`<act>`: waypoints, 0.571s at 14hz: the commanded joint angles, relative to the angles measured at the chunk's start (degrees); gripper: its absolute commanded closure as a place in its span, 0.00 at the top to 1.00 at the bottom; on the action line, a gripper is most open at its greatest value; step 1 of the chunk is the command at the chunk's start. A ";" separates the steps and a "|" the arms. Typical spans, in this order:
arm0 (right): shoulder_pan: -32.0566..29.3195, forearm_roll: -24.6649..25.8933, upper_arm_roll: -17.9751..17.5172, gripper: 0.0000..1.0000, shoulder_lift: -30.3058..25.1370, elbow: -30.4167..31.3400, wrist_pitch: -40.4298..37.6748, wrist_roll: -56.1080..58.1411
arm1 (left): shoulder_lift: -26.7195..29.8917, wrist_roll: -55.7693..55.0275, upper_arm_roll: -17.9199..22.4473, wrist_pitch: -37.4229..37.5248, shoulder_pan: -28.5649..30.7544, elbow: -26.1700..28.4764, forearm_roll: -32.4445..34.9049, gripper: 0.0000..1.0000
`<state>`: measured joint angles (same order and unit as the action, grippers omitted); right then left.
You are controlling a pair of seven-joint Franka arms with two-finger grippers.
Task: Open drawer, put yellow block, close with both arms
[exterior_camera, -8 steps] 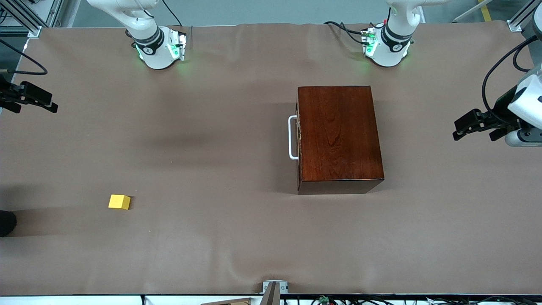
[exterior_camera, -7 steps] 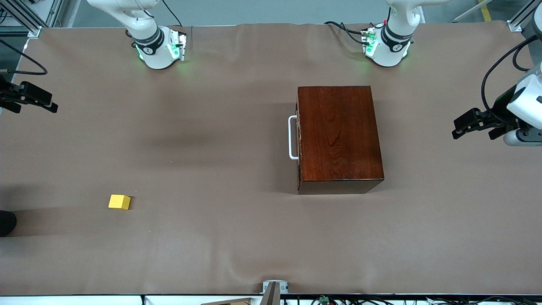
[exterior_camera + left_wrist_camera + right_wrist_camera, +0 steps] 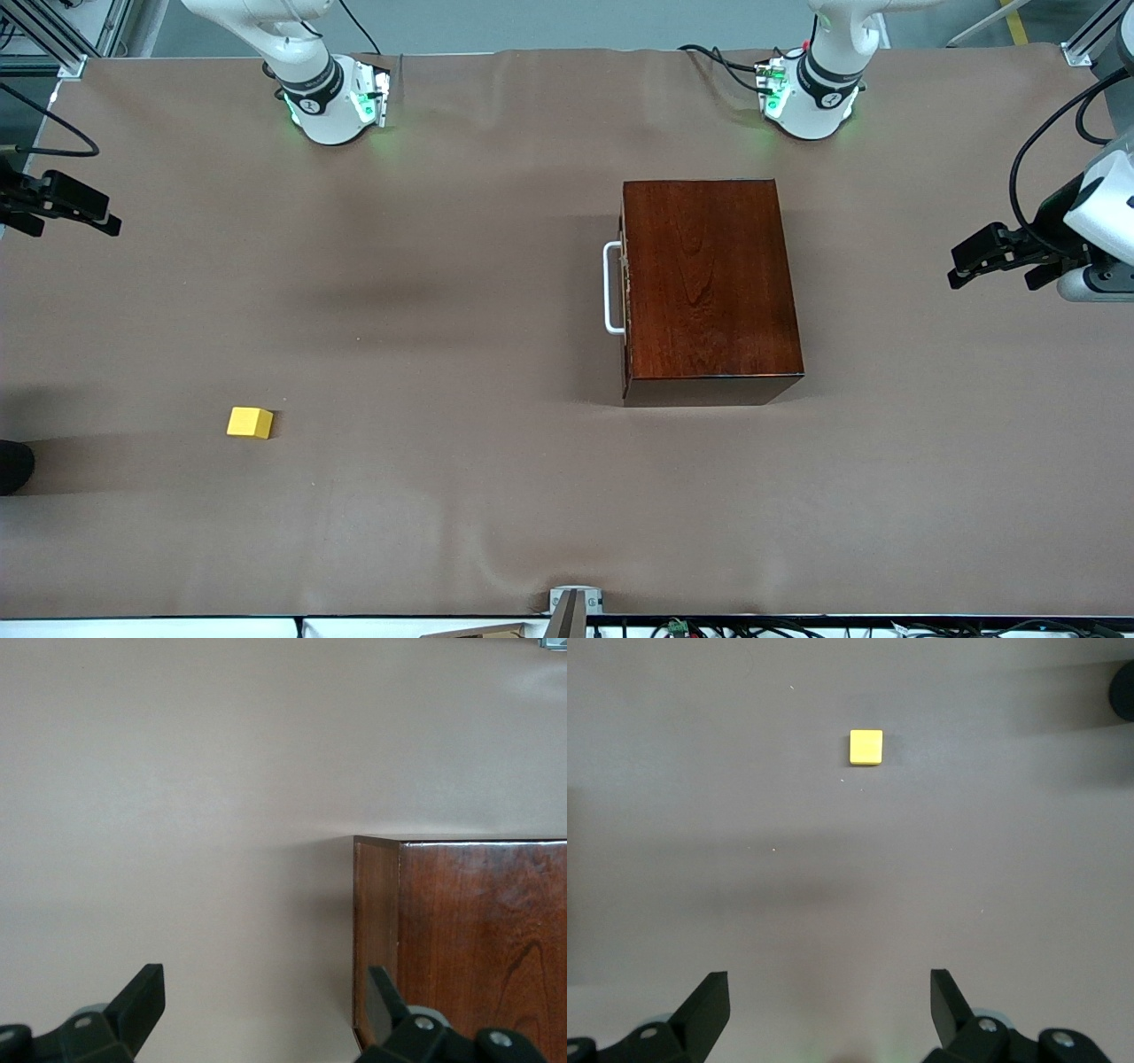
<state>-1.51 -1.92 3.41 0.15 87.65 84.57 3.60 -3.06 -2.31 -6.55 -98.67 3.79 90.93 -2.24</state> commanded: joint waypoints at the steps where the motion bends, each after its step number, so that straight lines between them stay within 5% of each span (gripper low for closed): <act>1: -0.07 -0.19 0.01 1.00 -0.59 0.50 -0.19 -0.26 | 0.07 -0.50 -0.30 0.84 -0.01 -0.32 1.45 1.00; 8: -0.07 -0.19 0.01 1.00 -0.59 0.50 -0.19 -0.26 | -2.56 -8.66 -1.36 0.49 -4.04 -0.76 3.02 1.00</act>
<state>-1.51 -1.92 3.42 0.16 87.67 84.55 3.60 -3.90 -6.91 -7.17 -98.61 2.28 91.03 -1.65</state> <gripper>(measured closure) 0.000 0.000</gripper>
